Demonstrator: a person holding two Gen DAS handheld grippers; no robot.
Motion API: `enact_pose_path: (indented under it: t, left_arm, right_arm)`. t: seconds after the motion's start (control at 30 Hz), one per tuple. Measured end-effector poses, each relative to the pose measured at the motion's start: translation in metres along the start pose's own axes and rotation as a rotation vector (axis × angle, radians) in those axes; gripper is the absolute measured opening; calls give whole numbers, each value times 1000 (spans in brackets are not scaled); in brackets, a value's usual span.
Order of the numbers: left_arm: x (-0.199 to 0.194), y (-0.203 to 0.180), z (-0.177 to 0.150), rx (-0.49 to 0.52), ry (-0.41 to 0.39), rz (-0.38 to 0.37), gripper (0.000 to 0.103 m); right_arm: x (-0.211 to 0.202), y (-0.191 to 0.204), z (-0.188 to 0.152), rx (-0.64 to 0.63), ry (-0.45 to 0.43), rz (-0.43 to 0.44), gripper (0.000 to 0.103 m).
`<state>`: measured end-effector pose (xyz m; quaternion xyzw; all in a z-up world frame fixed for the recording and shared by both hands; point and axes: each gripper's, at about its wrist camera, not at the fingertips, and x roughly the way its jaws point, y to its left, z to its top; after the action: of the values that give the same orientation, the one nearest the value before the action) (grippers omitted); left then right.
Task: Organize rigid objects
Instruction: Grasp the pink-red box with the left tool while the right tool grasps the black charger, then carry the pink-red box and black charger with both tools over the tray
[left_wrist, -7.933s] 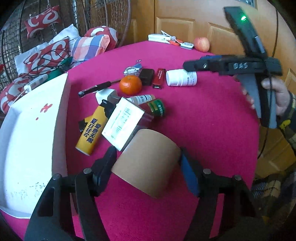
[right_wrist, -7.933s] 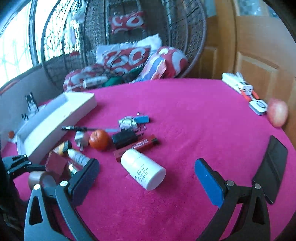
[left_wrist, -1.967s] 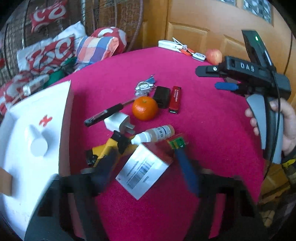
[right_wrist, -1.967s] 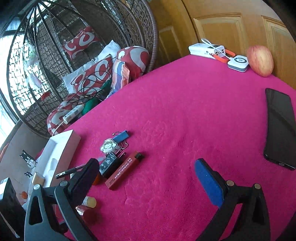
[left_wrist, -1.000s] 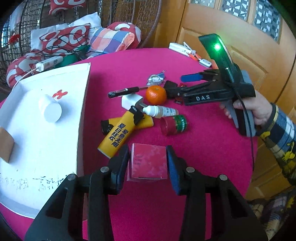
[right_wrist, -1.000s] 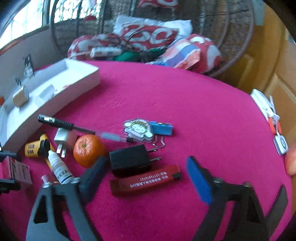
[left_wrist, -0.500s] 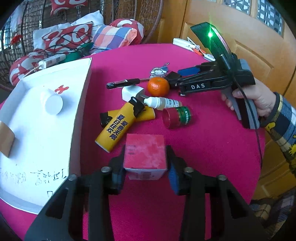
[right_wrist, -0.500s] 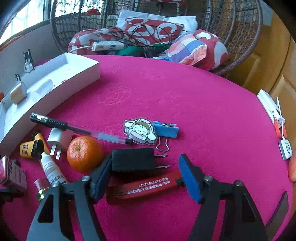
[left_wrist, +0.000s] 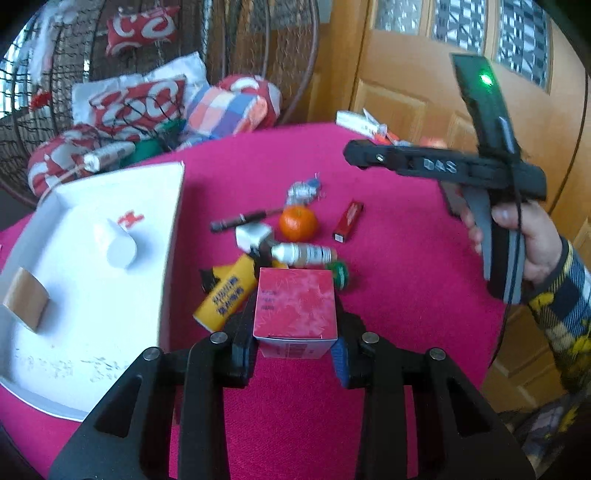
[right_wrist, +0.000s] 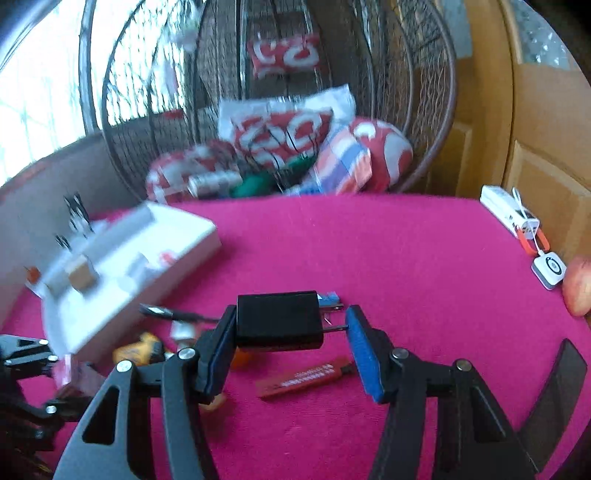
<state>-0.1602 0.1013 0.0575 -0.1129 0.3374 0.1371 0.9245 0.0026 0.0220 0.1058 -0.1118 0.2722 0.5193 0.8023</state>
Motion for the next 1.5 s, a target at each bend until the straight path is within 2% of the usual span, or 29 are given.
enact_pose_path:
  t: [0.17,0.33,0.53,1.17,1.5]
  left_arm:
    - [-23,11,12,-63,-58,59,32]
    - [-37,27,15,-124,-93,96,32]
    - [-43,36,8,-169,-104,88,32]
    - [-70,77,-3,-279,-170,144,32]
    - [-107,137,-4,-406,-246,237,32]
  right_arm:
    - [-25,18,8,14,-74,44,58]
    - [-36,40,11,-23,-103,79,58]
    - [-36,57,12,-57,-101,111,58]
    - [-27,95,20,-112,-77,157,58]
    - [-16,121,34,-169,-66,191,58]
